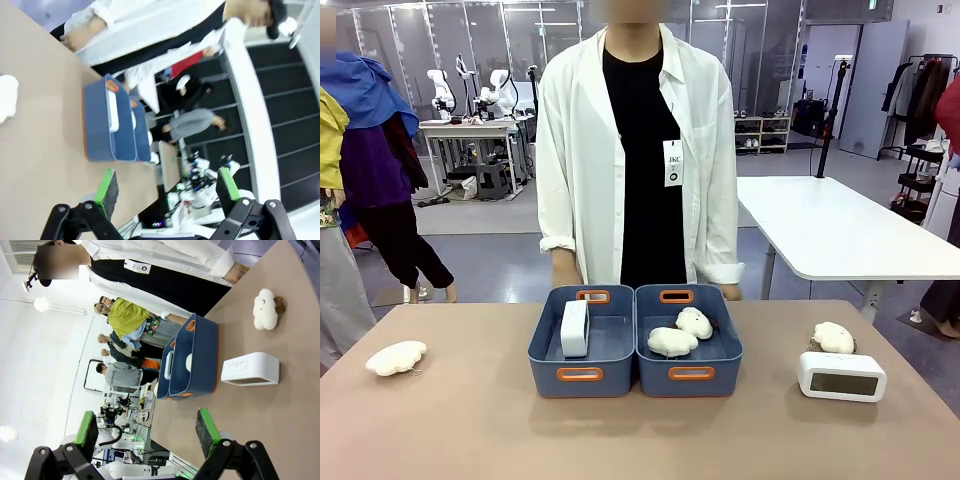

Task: Sort the digital clocks into the basket.
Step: Pick up the Digital clock from the table and place it into the empty Plastic storage basket.

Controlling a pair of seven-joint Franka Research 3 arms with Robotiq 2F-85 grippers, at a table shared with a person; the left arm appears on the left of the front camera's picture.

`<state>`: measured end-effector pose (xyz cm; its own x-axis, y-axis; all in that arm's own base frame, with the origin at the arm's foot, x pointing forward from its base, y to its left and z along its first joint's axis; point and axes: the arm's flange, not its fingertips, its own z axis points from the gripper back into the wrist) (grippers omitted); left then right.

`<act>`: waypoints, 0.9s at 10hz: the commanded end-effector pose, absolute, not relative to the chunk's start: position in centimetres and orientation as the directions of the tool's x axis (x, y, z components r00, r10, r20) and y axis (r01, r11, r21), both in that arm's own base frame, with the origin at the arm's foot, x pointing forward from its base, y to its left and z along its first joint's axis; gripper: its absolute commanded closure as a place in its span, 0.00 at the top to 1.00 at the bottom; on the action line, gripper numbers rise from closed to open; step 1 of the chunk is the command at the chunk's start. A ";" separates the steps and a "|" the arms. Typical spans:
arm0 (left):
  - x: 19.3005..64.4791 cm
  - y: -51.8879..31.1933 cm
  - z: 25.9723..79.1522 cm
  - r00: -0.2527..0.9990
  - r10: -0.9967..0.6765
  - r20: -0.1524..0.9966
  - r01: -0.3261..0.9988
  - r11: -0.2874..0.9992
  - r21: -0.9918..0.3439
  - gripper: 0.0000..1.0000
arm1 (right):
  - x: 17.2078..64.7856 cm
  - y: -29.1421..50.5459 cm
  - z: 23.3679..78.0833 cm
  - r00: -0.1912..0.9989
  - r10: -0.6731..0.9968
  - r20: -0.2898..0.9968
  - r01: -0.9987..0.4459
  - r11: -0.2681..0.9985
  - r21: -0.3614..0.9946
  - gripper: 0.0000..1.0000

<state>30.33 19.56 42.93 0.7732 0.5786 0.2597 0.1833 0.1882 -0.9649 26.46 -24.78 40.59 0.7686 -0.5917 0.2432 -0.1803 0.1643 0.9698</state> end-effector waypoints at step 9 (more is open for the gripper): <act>30.3 19.6 42.9 0.773 0.579 0.260 0.183 0.188 -0.965 1.00 | 29.7 -15.0 45.1 0.892 -0.247 0.379 -0.157 0.616 0.772 1.00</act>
